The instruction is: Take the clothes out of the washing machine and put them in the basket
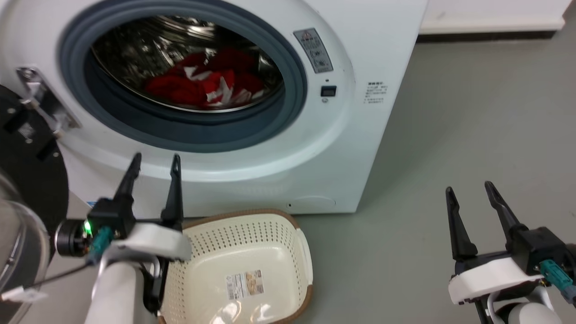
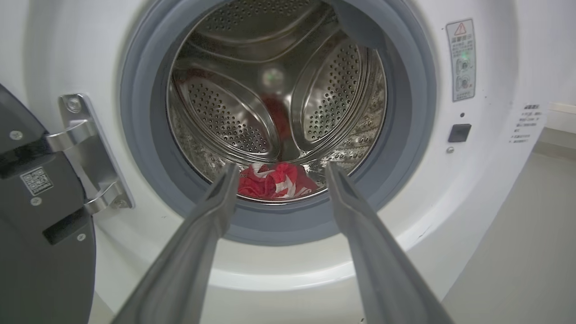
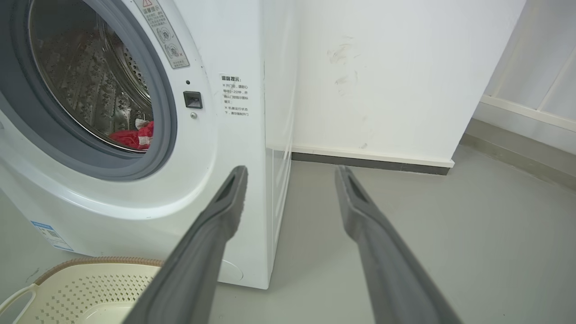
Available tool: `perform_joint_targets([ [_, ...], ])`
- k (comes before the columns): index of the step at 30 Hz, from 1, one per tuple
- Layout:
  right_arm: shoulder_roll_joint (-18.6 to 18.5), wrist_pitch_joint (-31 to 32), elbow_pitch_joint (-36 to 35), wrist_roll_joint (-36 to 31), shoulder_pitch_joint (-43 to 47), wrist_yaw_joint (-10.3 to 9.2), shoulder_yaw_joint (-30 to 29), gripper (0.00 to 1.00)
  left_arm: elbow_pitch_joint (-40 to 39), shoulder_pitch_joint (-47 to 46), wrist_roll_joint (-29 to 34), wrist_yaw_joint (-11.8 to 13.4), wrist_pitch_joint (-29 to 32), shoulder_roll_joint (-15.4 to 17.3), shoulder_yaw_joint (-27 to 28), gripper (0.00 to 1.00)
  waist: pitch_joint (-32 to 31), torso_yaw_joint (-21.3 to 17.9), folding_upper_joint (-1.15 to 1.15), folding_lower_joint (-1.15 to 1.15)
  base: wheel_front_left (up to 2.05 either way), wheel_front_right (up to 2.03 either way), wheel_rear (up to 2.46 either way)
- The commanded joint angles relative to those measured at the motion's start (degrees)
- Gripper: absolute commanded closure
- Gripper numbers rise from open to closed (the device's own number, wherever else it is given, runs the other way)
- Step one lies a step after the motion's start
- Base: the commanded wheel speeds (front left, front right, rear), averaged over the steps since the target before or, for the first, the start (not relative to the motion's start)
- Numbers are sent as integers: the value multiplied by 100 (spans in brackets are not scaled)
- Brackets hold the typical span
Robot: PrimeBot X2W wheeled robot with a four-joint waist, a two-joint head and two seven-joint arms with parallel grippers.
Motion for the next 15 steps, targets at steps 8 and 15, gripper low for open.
perform_joint_targets([
  [8, -4, -166, -47, 112, -461, -2, 212, 0, 1286, -1429, -88, -40, 4, 456, 73, 0, 1005, -499, 0, 0, 0, 0, 0],
  [15, -2, -326, 16, 291, -771, -3, 370, 0, 2174, -2474, -155, -64, 161, 893, 62, 0, 1651, -814, 0, 0, 0, 0, 0],
])
